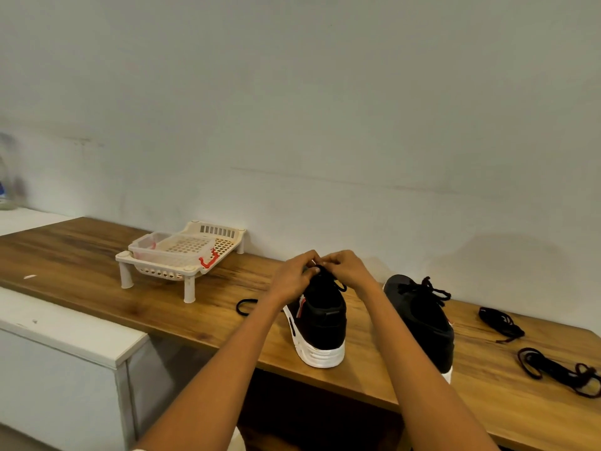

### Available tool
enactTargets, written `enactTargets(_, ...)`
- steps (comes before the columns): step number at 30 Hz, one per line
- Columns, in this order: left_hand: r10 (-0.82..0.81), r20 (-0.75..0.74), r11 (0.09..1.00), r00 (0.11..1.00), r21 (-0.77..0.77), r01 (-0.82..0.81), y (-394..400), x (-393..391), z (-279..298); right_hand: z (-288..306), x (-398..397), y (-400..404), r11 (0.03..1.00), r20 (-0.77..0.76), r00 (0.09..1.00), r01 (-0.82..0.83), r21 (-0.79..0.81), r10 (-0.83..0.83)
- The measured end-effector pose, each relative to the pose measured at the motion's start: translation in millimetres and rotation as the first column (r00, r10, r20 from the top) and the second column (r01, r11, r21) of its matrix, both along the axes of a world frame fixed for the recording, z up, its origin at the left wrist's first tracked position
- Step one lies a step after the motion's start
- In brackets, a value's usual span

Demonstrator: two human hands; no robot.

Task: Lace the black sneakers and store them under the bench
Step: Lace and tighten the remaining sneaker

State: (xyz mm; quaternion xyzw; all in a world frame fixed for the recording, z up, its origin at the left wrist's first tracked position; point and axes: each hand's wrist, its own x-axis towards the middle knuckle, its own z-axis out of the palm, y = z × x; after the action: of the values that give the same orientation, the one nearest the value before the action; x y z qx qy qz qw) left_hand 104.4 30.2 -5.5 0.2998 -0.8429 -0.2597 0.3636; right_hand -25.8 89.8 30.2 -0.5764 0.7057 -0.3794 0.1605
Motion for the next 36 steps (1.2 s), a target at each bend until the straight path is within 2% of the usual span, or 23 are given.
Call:
enactTargets(3, 0.006, -0.082, 0.999, 0.997, 0.051, -0.002, -3, -1, -5, 6, -7, 3, 0.996, 0.223, 0.974, -0.057, 0.069, 0.041)
enactTargets(8, 0.029, -0.194, 0.999, 0.981, 0.051, -0.019, -2, -4, -7, 6, -10, 5, 0.99, 0.352, 0.936, -0.072, 0.124, 0.024)
enactTargets(11, 0.014, -0.237, 0.995, 0.971, 0.099, 0.01, -2, -2, -6, 2, -8, 7, 0.992, 0.494, 0.869, -0.08, 0.101, 0.02)
enactTargets(16, -0.021, -0.244, 0.961, 0.97, 0.263, 0.087, 1, 1, 4, -6, -8, 5, 0.993, 0.624, 0.775, 0.031, 0.115, -0.096)
enactTargets(19, -0.073, -0.155, 0.941, 0.985, 0.317, 0.119, 0, 5, 10, -10, -10, 4, 0.989, 0.688, 0.713, 0.14, 0.046, -0.133)
enactTargets(23, -0.084, -0.069, 0.94, 0.994, 0.326, 0.102, -5, 7, 13, -15, -11, 0, 0.973, 0.702, 0.706, 0.213, -0.084, -0.094)
enactTargets(28, -0.056, -0.101, 0.947, 0.993, 0.309, 0.085, -3, 4, 10, -20, -12, -3, 0.956, 0.636, 0.76, 0.267, -0.123, -0.131)
enactTargets(30, -0.045, -0.115, 0.95, 0.992, 0.302, 0.078, -3, 2, 7, -20, -13, 1, 0.964, 0.636, 0.76, 0.249, -0.096, -0.133)
enactTargets(32, -0.027, -0.145, 0.947, 0.989, 0.314, 0.072, -3, 1, 4, -17, -11, 8, 0.98, 0.654, 0.742, 0.198, -0.003, -0.148)
enactTargets(36, 0.035, -0.185, 0.954, 0.982, 0.299, 0.023, -2, -3, 1, -12, -10, 19, 0.993, 0.603, 0.794, 0.01, 0.114, -0.077)
